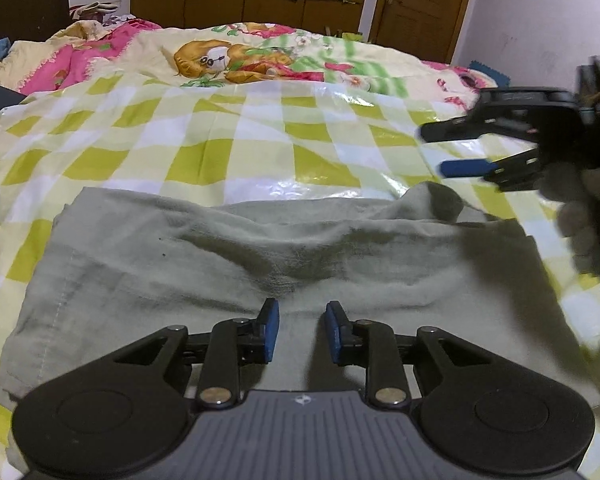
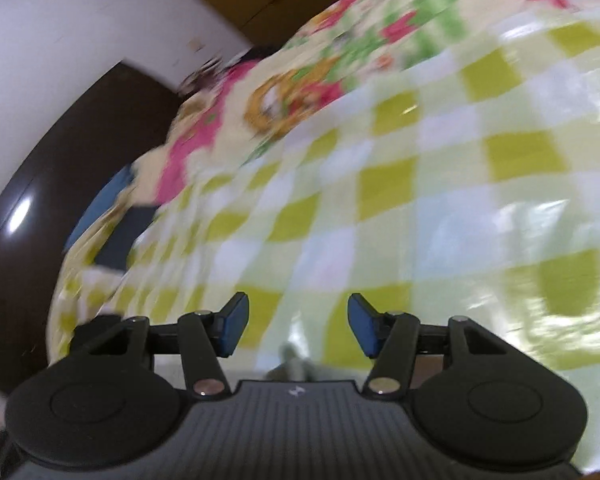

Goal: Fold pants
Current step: 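Fold the pinched end over with the left gripper and release, then pinch the sweatpants edge with the right gripper and lift it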

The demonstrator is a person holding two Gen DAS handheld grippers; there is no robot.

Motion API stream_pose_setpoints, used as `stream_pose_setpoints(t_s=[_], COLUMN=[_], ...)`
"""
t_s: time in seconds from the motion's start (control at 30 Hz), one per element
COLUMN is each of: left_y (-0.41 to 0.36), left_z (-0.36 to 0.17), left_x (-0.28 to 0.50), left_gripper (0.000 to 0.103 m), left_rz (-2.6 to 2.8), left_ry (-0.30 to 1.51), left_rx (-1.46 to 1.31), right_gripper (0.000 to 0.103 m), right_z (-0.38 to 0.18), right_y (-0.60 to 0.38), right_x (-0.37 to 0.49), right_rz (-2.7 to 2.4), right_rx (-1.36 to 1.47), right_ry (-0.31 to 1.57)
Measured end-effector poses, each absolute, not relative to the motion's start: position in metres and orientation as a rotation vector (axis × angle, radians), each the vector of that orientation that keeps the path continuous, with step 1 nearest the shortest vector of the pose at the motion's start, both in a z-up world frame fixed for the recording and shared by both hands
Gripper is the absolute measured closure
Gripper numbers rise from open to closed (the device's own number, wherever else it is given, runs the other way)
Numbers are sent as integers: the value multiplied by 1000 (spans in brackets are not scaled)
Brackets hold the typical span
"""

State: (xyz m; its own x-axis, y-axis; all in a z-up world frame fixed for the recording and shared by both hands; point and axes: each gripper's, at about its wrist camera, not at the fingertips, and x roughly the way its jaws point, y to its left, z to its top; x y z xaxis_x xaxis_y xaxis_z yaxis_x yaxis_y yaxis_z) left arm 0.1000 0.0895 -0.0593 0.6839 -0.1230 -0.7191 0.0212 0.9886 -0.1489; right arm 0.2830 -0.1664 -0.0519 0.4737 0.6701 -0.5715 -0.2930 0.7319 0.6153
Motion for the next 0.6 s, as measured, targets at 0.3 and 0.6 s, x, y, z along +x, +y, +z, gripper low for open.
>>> stream_pose_setpoints(t_s=[0.3,0.6], left_y=[76,60], left_z=[-58,-53], left_x=[97,86], left_gripper=[56,55], left_rz=[-39,-18], left_ry=[835,879], left_rx=[-86,-32], right_gripper=[45,43], right_z=[-48,-79], right_y=[-230,-247], right_x=[172,130], right_rz=[462,394], right_rx=[417,513], right_ry=[913,970])
